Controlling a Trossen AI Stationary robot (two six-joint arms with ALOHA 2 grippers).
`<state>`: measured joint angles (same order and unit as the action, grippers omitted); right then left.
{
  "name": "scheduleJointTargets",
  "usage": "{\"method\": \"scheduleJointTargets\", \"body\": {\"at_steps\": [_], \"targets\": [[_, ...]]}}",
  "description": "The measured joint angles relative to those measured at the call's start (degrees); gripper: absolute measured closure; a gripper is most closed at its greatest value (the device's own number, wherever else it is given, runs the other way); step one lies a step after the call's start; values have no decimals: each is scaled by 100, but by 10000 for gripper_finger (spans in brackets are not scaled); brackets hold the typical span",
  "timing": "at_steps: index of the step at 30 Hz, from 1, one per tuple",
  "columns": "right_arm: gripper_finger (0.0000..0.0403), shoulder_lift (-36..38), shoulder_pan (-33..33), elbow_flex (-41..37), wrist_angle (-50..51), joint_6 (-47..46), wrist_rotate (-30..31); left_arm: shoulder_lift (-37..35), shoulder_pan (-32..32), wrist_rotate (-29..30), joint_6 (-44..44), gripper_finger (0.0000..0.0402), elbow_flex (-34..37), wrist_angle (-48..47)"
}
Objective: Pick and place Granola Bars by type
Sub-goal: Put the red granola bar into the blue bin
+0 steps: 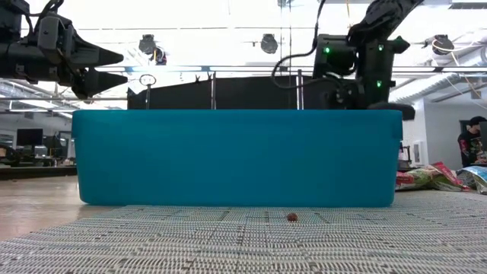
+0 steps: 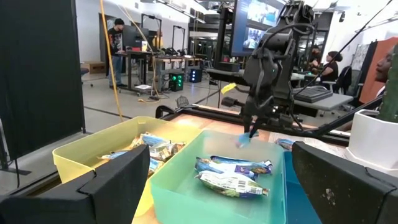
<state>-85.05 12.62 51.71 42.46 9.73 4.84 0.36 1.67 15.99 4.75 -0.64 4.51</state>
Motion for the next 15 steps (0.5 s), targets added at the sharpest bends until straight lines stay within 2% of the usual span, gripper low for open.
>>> {"method": "scheduleJointTargets", "body": {"at_steps": [5,15], "targets": [[397,314,-14,351,486,-5,292,0,0,2,0,9,0,0],[398,859,-24,1259,1518,5,294,0,1,0,0,9,2,1]]}}
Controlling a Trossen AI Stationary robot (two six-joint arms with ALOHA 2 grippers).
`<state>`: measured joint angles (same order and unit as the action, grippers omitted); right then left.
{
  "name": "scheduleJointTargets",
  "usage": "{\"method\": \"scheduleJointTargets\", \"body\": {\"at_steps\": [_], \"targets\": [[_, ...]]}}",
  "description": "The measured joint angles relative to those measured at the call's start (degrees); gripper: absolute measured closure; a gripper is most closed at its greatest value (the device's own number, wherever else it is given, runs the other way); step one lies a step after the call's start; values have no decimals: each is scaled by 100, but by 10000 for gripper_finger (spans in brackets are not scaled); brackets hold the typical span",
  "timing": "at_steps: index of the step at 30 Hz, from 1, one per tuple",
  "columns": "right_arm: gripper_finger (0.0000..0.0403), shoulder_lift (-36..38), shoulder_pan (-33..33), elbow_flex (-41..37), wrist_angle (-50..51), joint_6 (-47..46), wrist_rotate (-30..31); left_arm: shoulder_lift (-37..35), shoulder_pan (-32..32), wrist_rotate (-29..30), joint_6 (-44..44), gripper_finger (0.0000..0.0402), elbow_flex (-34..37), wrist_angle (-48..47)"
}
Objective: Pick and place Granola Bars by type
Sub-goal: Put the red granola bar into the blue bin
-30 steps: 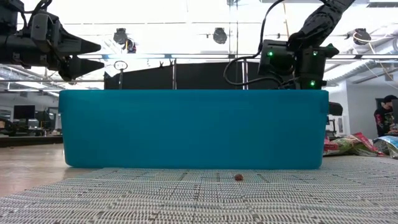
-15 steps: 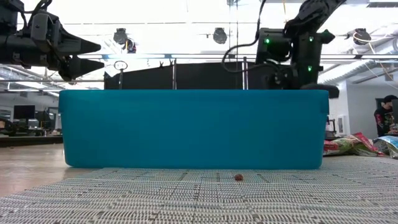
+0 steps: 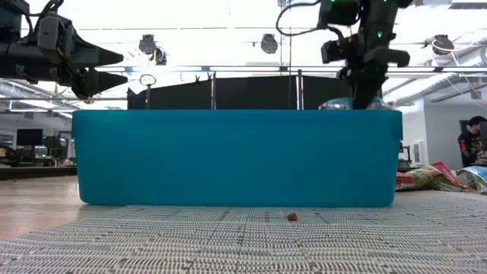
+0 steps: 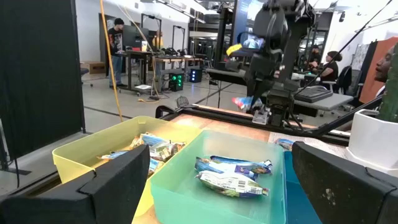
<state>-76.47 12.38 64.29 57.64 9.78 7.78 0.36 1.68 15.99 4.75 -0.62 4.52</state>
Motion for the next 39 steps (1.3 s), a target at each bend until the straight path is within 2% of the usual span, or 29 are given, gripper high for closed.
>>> {"method": "scheduleJointTargets", "body": {"at_steps": [8,17,21,25,30,39], "targets": [[398,31,0,904,1098,-28,-7,0,-1,0,0,9,-1,-1],[398,31,-178,1960,2376,-662,-51,0,1,0,0,9,-1,-1],[398,31,-376,2299,2874,-1232,-82,0,-1,0,0,9,0,-1],[399,31,-571,2578,3207,-1933,-372,0,1,0,0,9,-1,0],[400,30,-848,2898,3242,-2684,-643,0,0,2,0,9,-1,0],[402,-36,-1396,3467,3238,-4273,-703,0,1,2,0,9,0,1]]}}
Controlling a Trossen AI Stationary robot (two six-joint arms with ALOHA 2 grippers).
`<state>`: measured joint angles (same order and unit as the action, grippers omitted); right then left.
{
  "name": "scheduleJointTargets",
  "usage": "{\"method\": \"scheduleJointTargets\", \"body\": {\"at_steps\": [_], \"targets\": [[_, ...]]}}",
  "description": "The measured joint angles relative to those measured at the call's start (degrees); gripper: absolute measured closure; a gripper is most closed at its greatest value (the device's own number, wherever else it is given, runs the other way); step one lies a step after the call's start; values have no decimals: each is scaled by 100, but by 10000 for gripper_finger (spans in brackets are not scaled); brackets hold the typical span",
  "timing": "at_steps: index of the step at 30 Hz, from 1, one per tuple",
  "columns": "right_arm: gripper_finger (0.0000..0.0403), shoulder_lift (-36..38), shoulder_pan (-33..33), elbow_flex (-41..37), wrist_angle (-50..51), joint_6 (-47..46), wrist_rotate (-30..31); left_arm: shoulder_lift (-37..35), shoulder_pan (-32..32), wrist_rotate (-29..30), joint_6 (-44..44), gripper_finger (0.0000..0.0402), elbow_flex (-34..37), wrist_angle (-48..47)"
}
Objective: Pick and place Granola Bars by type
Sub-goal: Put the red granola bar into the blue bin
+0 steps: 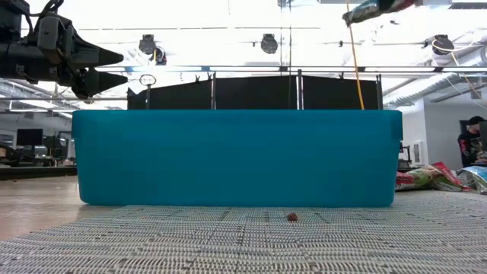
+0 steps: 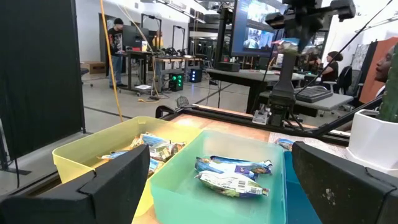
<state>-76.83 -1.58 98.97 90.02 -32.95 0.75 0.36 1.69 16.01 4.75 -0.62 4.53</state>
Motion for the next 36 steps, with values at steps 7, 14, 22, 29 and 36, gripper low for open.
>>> {"method": "scheduleJointTargets", "body": {"at_steps": [7,14,22,29,36], "targets": [[402,-251,-334,324,-36,-1567,-655,0,0,0,0,9,-1,-2],[402,-586,-418,379,-388,-2648,-701,0,-1,0,0,9,0,-2],[403,-1118,-455,379,-1421,-3844,-215,0,-2,0,0,9,0,-2],[403,-1564,-593,373,-2163,-4877,253,0,-1,2,0,9,-1,0],[403,-2144,-802,373,-2531,-5557,549,0,-2,2,0,9,0,-4]]}}
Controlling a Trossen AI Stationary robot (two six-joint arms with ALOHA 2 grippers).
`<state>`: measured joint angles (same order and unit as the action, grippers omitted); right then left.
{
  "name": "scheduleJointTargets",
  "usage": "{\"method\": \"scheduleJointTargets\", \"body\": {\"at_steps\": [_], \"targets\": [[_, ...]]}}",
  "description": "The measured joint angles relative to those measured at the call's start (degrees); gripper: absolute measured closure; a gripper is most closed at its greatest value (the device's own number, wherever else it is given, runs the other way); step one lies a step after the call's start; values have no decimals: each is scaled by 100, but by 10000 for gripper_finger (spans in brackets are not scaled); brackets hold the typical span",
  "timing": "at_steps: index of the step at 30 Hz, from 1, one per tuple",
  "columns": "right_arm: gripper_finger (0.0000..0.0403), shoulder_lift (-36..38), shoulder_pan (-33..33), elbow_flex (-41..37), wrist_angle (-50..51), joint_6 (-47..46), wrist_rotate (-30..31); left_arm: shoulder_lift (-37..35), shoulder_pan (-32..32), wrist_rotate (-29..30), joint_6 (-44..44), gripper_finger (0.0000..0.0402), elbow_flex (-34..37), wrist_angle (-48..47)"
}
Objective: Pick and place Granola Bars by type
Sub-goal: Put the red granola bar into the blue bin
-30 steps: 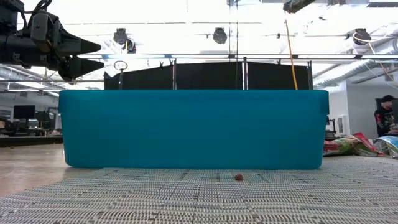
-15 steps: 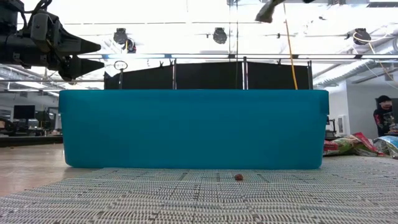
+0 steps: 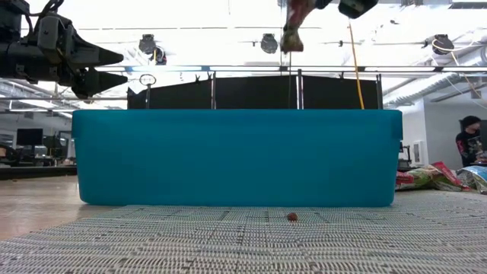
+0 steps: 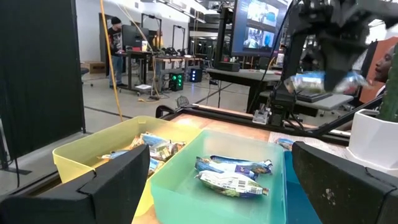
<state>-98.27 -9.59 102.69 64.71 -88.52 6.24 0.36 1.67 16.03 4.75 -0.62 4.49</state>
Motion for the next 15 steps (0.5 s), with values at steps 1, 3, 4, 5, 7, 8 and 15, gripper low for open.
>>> {"method": "scheduleJointTargets", "body": {"at_steps": [1,3,4,5,7,8,15], "targets": [[403,-92,-22,0,-47,-78,-2,0,1,-2,0,9,0,2],[403,-257,-74,0,-66,-218,-2,0,0,0,0,9,0,0],[403,-327,-95,0,-64,-281,-2,0,1,-1,0,9,-1,1],[403,-396,-119,0,-68,-354,-2,0,1,-2,0,9,-1,2],[403,-527,-153,0,-110,-477,0,0,0,-2,0,9,0,2],[403,-590,-176,0,-132,-533,2,0,2,0,0,9,-2,0],[403,-962,-285,0,-69,-793,446,0,0,-2,0,9,0,2]]}}
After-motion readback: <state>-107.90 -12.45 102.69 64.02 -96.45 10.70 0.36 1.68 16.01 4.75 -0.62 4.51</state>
